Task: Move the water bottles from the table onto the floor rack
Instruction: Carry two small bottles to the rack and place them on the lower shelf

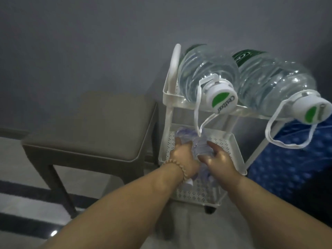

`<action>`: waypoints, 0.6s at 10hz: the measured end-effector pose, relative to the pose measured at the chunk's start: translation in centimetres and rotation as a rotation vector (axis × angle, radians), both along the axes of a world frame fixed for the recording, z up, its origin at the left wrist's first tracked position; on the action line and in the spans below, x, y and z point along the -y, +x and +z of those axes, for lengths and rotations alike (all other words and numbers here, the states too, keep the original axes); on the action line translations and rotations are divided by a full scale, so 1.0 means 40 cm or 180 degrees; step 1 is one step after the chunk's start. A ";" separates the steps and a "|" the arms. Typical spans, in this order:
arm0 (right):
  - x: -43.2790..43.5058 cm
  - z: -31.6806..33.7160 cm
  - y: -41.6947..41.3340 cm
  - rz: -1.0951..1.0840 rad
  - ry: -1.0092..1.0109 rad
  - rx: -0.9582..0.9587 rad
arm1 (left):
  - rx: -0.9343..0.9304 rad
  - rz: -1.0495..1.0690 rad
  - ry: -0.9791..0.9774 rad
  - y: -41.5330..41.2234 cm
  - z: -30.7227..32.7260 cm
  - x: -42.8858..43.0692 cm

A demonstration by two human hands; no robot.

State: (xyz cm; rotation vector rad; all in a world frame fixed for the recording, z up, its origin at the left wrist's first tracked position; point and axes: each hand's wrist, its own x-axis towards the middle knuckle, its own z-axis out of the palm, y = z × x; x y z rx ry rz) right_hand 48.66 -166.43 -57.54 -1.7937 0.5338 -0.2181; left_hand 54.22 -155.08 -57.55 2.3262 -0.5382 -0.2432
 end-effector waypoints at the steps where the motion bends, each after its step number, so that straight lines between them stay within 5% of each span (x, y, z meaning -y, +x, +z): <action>1: -0.003 -0.007 0.029 0.0038 -0.0240 -0.0170 | -0.0078 0.0054 0.0515 0.029 0.009 0.011; 4: 0.002 -0.004 0.128 -0.0198 -0.0829 -0.0556 | -0.0288 0.0189 0.1096 0.114 -0.006 0.058; 6: 0.006 -0.013 0.125 -0.0033 -0.0482 -0.0506 | -0.0309 0.0104 0.1758 0.147 -0.003 0.087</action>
